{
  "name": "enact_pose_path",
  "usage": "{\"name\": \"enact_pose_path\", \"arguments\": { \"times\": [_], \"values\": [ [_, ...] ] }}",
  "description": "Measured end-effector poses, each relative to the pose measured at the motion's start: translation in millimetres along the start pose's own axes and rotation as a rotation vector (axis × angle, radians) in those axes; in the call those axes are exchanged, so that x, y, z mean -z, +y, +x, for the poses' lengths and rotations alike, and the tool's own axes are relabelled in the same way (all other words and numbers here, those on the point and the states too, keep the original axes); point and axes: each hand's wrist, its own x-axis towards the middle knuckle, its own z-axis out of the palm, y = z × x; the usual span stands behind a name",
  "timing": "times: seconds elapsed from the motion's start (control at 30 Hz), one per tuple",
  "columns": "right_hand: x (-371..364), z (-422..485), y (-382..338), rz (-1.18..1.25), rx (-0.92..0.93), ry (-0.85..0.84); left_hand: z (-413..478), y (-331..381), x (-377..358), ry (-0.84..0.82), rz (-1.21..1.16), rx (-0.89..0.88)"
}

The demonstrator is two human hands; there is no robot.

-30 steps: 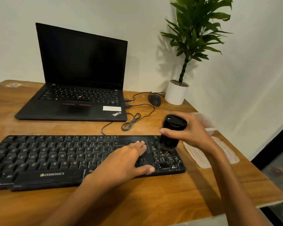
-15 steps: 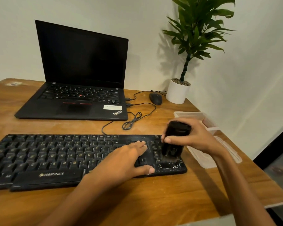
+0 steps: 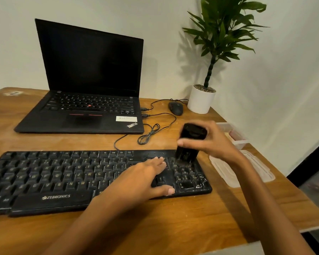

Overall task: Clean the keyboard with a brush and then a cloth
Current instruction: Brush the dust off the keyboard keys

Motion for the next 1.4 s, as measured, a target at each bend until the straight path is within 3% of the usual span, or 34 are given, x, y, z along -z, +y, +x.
{"name": "enact_pose_path", "arguments": {
  "times": [0.07,0.2,0.27,0.47,0.57,0.7,0.83,0.97,1.17,1.3,1.4],
  "values": [
    [-5,-9,-1,0.047,-0.006,-0.120,0,0,0,0.004,-0.001,0.000],
    [21,-22,13,-0.026,-0.115,0.045,0,1,0,0.002,0.003,-0.001],
    [28,-26,11,-0.105,-0.082,0.091,0,1,0,0.002,-0.001,0.000],
    [-25,-25,-10,0.140,0.089,-0.020,2,1,0,0.010,0.010,0.005],
    [-12,-38,-1,0.175,0.020,0.028,2,-1,-1,0.004,0.006,0.008],
    [26,-53,6,0.046,-0.079,0.081,2,-2,-1,0.007,0.002,0.011],
    [8,-41,-8,0.141,0.025,0.163,3,-1,-3,0.002,0.007,0.015],
    [-33,-28,-13,0.160,0.092,0.029,2,0,-2,0.007,0.020,0.008],
    [13,-51,-1,0.067,-0.038,0.125,2,-1,-2,0.001,0.006,0.018],
    [2,-37,-10,0.127,0.038,0.143,2,-1,-1,-0.004,0.018,0.016],
    [-20,-27,-11,0.156,0.052,0.058,1,-1,0,0.001,0.028,0.015]
  ]
}}
